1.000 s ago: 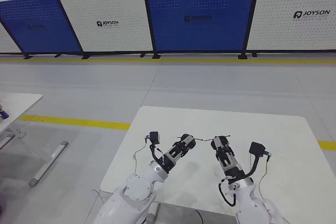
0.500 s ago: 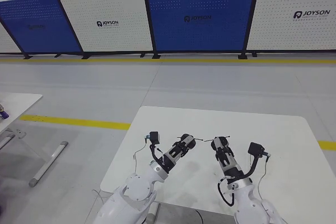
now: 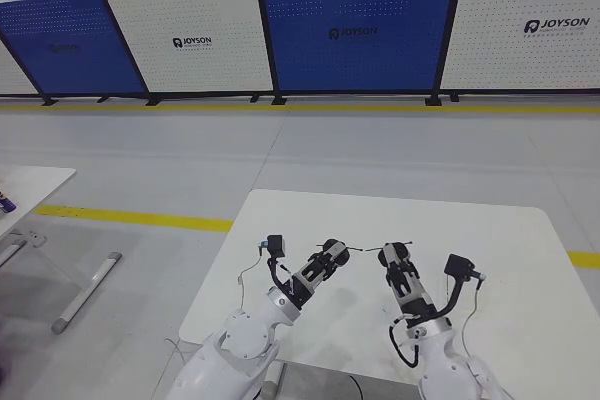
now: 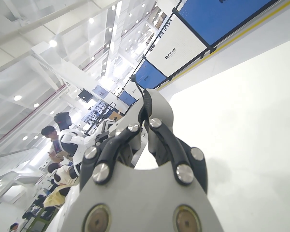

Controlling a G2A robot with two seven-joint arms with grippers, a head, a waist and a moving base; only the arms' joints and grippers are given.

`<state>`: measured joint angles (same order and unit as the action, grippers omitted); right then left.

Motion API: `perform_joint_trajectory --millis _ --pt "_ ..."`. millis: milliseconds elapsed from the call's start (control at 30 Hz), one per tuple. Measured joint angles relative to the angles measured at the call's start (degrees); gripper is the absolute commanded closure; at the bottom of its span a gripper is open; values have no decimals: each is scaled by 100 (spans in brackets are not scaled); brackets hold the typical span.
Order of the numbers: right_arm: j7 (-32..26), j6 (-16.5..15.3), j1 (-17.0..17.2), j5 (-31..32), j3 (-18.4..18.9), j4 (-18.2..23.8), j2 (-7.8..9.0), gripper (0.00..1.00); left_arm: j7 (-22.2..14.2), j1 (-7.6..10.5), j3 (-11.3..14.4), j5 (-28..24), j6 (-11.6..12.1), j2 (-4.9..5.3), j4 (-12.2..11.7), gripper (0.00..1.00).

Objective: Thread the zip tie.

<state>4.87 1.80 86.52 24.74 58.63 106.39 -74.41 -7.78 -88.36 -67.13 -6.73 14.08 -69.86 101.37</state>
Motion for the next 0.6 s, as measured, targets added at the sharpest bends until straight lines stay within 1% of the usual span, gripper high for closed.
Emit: perform_joint_trajectory --millis 600 --pt "-87 0 -60 103 -23 -117 -81 100 0 0 0 0 0 0 0 100"
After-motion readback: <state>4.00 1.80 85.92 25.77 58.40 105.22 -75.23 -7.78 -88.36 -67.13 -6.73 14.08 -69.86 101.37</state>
